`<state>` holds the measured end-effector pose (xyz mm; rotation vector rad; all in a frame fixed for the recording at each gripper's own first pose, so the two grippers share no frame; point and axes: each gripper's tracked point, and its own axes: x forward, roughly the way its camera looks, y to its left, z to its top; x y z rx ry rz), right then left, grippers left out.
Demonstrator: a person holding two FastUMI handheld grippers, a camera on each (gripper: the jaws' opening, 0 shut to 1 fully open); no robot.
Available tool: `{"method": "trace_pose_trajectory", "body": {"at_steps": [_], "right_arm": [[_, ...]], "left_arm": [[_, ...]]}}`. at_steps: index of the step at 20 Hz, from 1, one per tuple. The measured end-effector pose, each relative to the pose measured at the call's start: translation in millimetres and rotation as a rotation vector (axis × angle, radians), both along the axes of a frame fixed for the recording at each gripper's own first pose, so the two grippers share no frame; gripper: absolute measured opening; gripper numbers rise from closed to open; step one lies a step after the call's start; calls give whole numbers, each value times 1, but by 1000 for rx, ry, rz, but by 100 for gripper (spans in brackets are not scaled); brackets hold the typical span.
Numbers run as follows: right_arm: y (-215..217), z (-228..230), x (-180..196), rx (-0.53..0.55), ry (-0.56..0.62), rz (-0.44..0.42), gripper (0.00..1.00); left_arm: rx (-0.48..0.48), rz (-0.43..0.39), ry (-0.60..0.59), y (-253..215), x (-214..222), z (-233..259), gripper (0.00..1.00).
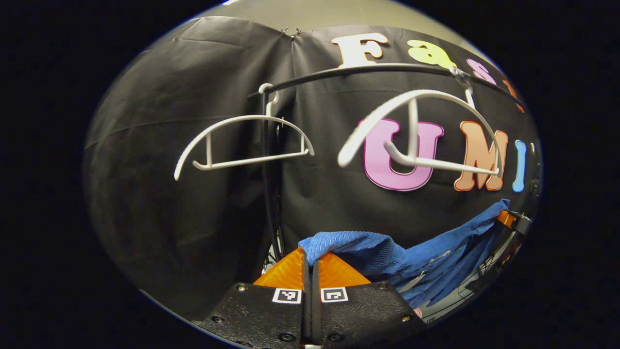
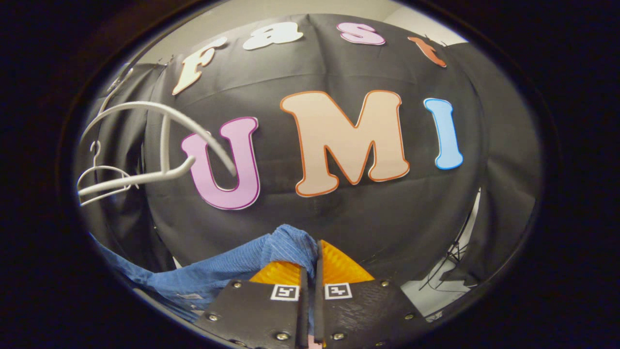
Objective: Grasp the clothes on the hanger with both hands and then place them into the laundry hamper below.
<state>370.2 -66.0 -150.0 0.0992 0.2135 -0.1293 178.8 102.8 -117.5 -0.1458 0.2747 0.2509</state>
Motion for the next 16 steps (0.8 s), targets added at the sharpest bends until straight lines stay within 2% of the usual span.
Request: {"method": "trace_pose_trajectory", "body": {"at_steps": [1, 3, 6, 16], "right_arm": [[-1, -1, -3, -4, 1, -4, 5], [-3, -3, -13, -2, 8, -3, 7], [-10, 1, -32, 0, 3, -6, 5], [-28, 17, -121, -4, 6, -13, 5]], "left_arm": [[-2, -16, 8, -6, -1, -3, 1], [-3, -41, 16, -16, -1, -8, 1], [-18, -80, 9, -31, -6, -7, 1], [-45, -249, -35, -84, -19, 8, 1]]}}
